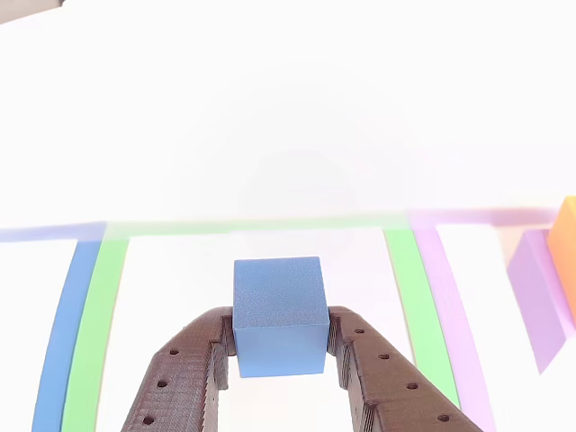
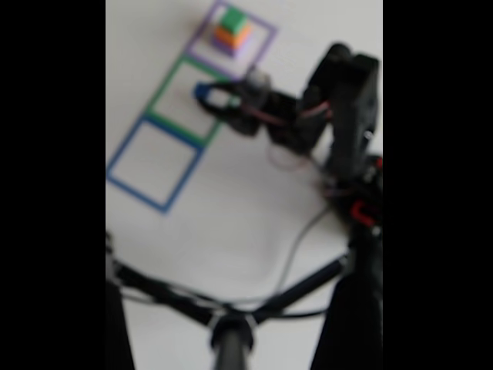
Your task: Tower of hanoi
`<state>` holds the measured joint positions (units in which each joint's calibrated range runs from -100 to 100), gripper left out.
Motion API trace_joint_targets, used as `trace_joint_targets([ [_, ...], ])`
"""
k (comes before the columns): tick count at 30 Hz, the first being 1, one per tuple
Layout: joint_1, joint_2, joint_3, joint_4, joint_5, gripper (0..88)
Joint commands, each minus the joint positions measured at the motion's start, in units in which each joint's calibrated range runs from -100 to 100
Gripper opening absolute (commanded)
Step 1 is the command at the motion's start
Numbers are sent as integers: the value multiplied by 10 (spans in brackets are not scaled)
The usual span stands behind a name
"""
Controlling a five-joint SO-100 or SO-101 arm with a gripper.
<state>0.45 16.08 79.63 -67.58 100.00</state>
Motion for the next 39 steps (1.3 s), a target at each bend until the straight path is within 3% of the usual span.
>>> trace_joint_targets([
  [1,6,23,-37,-21,0,56],
  [14,17,90,-63,-43,0,86],
  [29,17,43,-45,-31,0,228],
  [35,26,-145,-2,115,0,230],
  [39,41,-315,3,297,0,174],
])
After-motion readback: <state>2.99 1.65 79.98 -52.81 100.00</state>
